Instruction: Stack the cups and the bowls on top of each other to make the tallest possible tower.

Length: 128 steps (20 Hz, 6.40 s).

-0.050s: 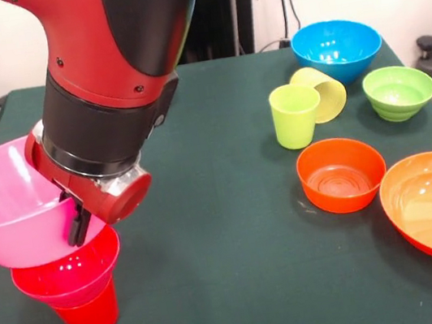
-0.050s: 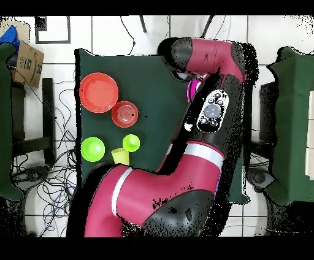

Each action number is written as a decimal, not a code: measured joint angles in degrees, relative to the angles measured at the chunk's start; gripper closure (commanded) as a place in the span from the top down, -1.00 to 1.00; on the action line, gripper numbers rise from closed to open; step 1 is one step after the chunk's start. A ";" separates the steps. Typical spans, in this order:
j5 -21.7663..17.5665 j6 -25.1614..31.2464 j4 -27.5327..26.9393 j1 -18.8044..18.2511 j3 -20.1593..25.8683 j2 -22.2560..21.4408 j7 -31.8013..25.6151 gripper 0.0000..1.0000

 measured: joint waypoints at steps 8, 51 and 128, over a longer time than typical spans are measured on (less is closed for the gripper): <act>1.80 0.02 -0.57 0.00 -0.96 1.05 0.00 -1.00; 8.70 0.05 -3.73 2.33 -6.97 4.28 0.00 -1.00; 13.11 8.02 -6.69 -8.82 -2.02 6.27 -0.01 1.00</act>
